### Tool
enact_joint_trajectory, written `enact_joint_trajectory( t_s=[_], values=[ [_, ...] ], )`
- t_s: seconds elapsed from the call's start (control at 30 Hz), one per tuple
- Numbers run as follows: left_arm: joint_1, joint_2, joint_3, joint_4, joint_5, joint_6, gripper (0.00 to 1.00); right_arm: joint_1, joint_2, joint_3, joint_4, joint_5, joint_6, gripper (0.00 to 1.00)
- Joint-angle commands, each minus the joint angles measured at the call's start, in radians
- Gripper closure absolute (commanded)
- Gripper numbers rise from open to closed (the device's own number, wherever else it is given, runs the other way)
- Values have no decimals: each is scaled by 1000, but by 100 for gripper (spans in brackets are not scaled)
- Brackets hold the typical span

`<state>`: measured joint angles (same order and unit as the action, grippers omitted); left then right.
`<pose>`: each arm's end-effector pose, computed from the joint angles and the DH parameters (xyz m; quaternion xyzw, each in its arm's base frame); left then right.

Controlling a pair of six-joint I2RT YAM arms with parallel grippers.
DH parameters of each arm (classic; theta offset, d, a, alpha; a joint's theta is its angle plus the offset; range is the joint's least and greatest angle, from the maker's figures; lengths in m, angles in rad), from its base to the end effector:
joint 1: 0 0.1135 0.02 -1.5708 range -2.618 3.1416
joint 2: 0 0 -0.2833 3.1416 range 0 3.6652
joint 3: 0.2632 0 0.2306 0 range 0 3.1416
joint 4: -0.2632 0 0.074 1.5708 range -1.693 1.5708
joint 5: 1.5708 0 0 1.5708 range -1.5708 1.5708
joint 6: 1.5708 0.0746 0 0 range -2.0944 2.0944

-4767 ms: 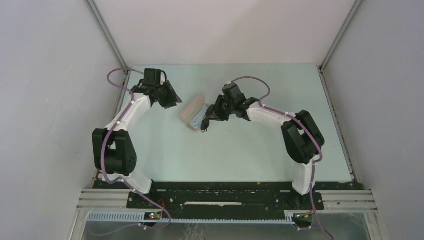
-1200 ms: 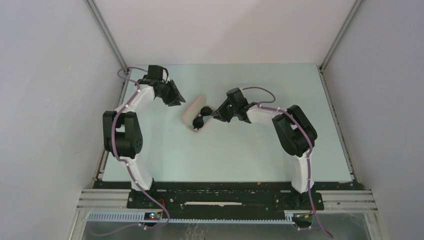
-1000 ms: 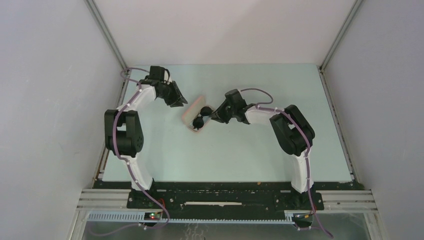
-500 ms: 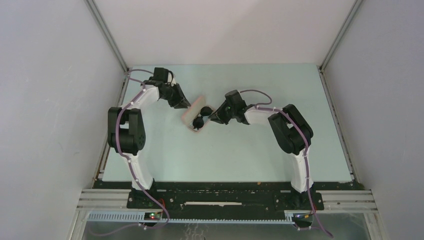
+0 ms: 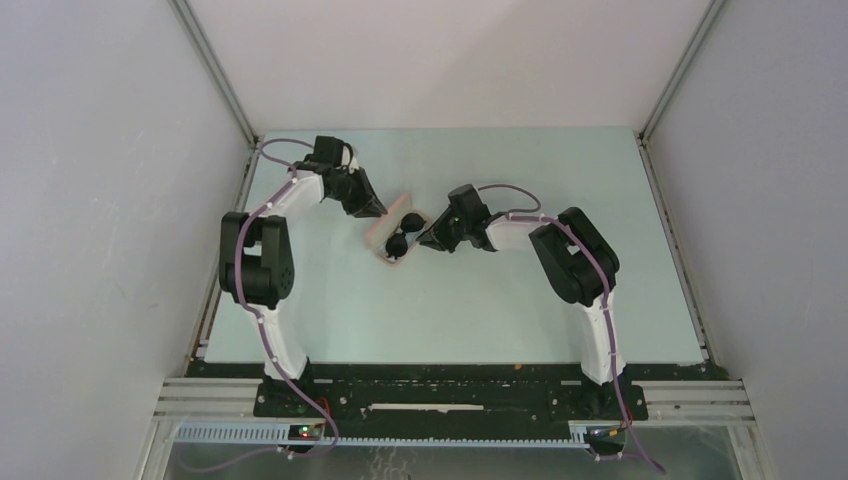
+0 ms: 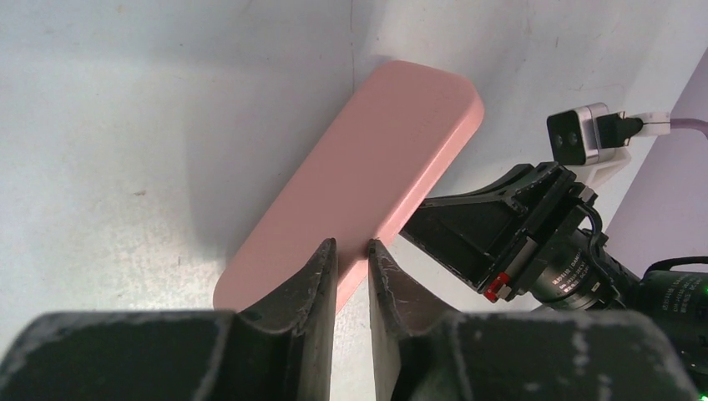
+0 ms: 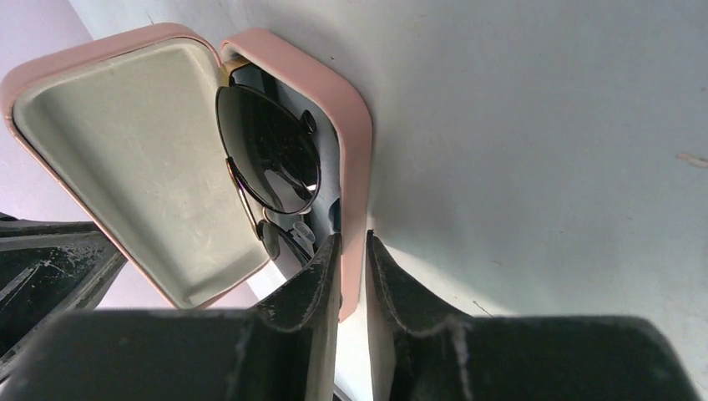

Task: Organize the sunglasses
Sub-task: Close the sunglasses case at the center of the board.

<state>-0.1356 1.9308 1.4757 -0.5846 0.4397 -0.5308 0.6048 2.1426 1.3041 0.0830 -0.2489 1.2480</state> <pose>0.4097 -0.0880 0.2126 -0.1287 0.9346 -0.2826 0.1732 0.3789 0.2842 0.1260 0.2413 0.8798 0.3830 0.1452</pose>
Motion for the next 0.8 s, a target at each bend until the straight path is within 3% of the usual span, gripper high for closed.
enact_joint_trajectory(
  t_s=[0.0,0.77],
  values=[
    [-35,18,-20,19,28,16,76,9,21,26,-5,3,5,77],
    [-107,3,-87,58,27,-6,76,16,-4,25,-33,19,-19,78]
  ],
)
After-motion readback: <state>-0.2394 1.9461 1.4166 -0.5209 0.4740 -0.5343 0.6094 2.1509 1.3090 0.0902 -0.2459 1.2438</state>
